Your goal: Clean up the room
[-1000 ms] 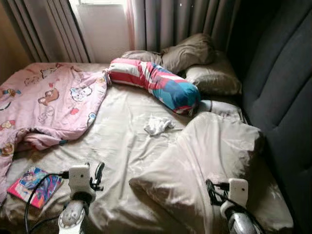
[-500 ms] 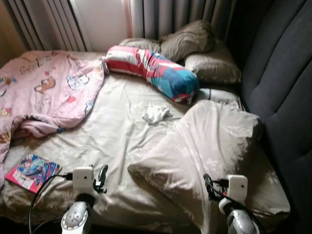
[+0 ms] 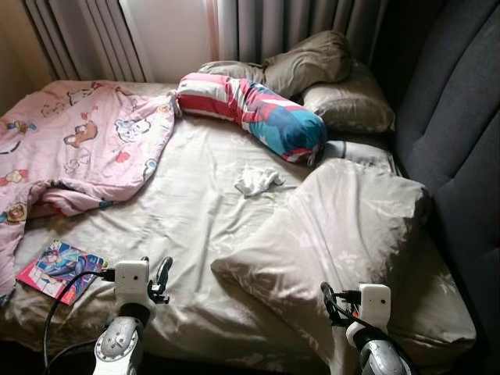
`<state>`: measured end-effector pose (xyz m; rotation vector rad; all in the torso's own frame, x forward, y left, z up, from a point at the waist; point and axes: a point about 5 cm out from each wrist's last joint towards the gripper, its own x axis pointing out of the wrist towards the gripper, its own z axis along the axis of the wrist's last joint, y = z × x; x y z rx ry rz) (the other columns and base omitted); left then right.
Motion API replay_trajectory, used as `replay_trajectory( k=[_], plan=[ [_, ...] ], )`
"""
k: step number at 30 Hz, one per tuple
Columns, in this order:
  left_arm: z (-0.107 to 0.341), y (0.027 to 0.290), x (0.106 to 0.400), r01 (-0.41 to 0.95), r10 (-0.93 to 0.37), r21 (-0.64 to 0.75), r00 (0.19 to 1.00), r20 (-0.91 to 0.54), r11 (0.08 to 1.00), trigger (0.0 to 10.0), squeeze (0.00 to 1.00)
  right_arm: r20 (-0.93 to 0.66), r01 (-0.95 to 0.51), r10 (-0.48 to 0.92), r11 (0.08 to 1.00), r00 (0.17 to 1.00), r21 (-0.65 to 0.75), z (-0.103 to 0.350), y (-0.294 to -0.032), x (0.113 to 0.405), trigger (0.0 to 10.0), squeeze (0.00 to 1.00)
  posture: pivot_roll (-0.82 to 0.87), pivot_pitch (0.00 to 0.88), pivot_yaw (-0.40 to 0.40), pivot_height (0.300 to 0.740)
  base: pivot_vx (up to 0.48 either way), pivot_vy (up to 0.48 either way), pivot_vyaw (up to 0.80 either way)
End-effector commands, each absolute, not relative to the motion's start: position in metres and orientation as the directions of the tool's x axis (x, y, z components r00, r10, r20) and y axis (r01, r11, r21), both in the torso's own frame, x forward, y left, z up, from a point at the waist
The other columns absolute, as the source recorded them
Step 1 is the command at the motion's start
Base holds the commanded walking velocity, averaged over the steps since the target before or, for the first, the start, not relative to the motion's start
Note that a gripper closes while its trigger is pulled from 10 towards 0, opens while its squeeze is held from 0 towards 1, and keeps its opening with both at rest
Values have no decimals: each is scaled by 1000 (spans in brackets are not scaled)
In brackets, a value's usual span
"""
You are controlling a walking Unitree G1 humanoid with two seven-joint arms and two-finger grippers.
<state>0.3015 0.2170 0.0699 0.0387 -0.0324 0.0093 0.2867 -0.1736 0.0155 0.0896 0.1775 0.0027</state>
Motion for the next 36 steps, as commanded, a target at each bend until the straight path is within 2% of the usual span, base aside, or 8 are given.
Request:
replay_trajectory(
  k=[1, 2, 3, 4, 5, 32, 34, 36],
  plan=[
    [66, 218, 298, -11, 11, 30, 1000, 13, 999, 10000, 0, -186, 61, -42, 993, 982, 97, 17, -179, 289, 10000, 0, -69, 176, 11, 629, 0, 0, 0],
    [66, 218, 298, -10, 10, 30, 1000, 14, 999, 10000, 0, -192, 81, -60, 991, 980, 106, 17, -181, 290, 10000, 0, -69, 176, 11, 629, 0, 0, 0],
    [66, 218, 298, -9, 9, 31, 1000, 13, 999, 10000, 0, -199, 94, -70, 989, 977, 117, 18, -182, 291, 10000, 549, -69, 176, 12, 629, 0, 0, 0],
    [67, 218, 298, -8, 8, 32, 1000, 13, 999, 10000, 0, -204, 102, -75, 987, 976, 123, 18, -182, 292, 10000, 549, -69, 176, 12, 629, 0, 0, 0],
    [66, 218, 297, -6, 6, 34, 1000, 11, 999, 10000, 0, -194, 94, -66, 985, 979, 144, 21, -182, 295, 10000, 1000, -67, 178, 14, 629, 0, 0, 0],
    [65, 214, 295, 10, -10, 38, 1000, -9, 999, 10000, 0, -326, -45, 95, 987, 941, 156, 36, -178, 324, 10000, 973, -64, 204, 12, 629, 0, 0, 0],
    [65, 214, 295, 10, -10, 38, 1000, -9, 999, 10000, 0, -367, -63, 119, 985, 923, 161, 30, -177, 321, 10000, 0, -64, 204, 12, 629, 0, 0, 0],
    [65, 214, 294, 11, -10, 40, 1000, -11, 999, 10000, 0, -412, -68, 127, 986, 902, 155, 24, -177, 318, 10000, 0, -62, 208, 12, 629, 0, 0, 0]
  ],
)
